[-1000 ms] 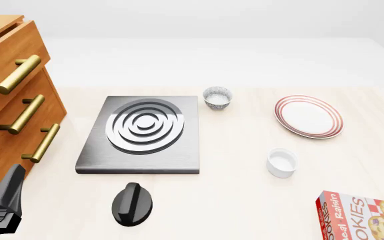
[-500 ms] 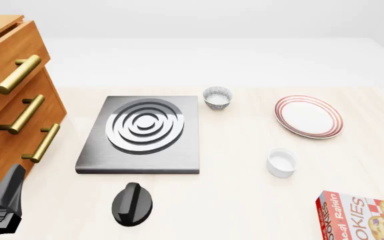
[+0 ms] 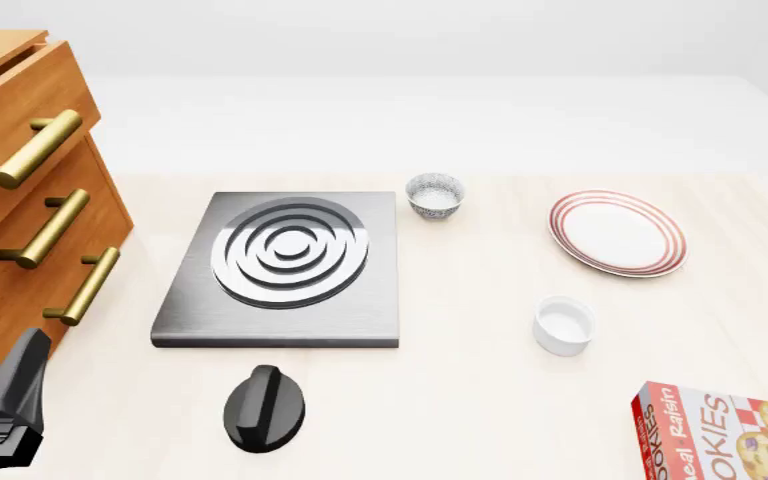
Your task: Pick the akita bowl next to the cookies box and place it on the plate.
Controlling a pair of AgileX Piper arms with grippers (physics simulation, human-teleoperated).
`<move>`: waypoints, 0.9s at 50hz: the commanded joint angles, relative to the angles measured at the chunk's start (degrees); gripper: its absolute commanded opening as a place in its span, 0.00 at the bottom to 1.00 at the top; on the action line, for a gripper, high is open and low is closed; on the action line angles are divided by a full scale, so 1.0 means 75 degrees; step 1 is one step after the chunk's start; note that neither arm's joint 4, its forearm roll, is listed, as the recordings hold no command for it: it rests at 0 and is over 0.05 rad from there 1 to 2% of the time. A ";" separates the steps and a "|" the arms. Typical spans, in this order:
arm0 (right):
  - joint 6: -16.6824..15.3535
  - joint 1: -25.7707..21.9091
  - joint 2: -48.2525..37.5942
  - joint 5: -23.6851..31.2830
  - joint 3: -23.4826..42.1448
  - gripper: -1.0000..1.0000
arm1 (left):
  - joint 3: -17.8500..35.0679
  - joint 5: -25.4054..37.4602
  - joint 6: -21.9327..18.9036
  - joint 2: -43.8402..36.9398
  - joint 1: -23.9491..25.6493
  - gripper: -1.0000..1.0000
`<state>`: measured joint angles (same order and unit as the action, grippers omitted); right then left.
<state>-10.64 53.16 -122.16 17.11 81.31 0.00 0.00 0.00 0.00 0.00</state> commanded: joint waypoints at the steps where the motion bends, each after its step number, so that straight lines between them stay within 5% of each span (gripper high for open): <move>1: 0.0050 0.0030 -0.0107 0.0059 -0.0099 0.00 | 0.0000 0.0000 0.0000 0.0000 0.0000 1.00; 45: 0.0838 -0.0629 0.1265 0.0748 -0.0310 0.00 | 0.0000 0.0000 0.0000 0.0000 0.0000 1.00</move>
<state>-5.93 49.69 -115.32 21.42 79.15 0.00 0.00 0.00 0.00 0.00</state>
